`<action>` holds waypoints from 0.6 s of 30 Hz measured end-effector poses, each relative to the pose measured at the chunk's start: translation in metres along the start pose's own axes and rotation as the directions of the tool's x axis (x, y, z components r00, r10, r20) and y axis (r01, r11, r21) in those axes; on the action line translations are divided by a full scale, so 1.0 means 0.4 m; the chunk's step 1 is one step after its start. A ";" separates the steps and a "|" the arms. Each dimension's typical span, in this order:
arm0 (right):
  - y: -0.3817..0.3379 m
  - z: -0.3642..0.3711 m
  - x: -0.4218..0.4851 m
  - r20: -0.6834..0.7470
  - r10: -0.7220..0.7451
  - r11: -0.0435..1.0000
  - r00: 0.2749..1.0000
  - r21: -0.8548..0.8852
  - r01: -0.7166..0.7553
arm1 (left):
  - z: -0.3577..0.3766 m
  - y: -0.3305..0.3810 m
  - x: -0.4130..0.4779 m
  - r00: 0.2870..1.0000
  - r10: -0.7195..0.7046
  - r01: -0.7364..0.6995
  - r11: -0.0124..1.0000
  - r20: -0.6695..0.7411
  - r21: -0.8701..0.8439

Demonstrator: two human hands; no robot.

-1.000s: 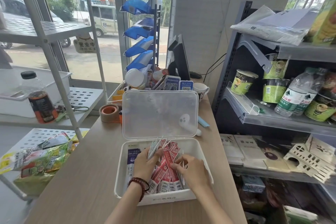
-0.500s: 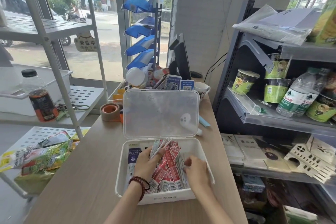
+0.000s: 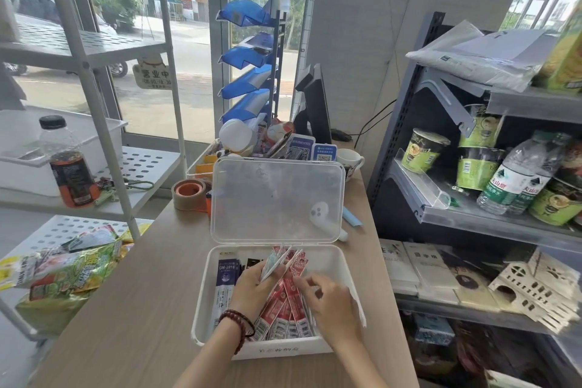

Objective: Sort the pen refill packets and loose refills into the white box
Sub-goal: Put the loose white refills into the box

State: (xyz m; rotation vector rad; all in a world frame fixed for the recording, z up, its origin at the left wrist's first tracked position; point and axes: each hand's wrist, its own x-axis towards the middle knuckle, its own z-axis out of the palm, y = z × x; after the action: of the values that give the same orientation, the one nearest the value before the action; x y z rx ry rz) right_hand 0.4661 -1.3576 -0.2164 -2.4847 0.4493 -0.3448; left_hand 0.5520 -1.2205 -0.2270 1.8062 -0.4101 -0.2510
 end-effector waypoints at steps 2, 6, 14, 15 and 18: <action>0.004 -0.004 -0.001 -0.012 -0.011 1.000 1.000 0.018 0.011 | 0.004 -0.003 -0.002 0.998 0.004 -0.004 1.000 0.066 -0.001; 0.008 -0.004 0.003 -0.041 -0.013 0.999 0.999 0.052 0.015 | 0.015 -0.004 -0.005 0.986 0.027 -0.030 0.999 0.164 0.016; 0.006 -0.010 -0.008 -0.082 0.017 0.995 0.996 0.104 -0.008 | 0.012 0.001 -0.007 0.989 -0.018 0.022 0.999 0.147 -0.023; 0.007 -0.011 -0.008 -0.087 0.021 0.993 0.996 0.114 -0.011 | 0.012 0.002 -0.007 0.987 -0.030 0.037 0.998 0.157 -0.043; 0.006 -0.013 -0.007 -0.085 0.042 0.990 0.996 0.137 -0.030 | 0.010 0.011 -0.011 0.986 -0.035 0.045 0.998 0.163 -0.054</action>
State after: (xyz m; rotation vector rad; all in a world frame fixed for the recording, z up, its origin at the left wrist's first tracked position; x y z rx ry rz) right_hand 0.4614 -1.3609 -0.2139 -2.3336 0.4895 -0.4559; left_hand 0.5457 -1.2233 -0.2239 1.7450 -0.4767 -0.4360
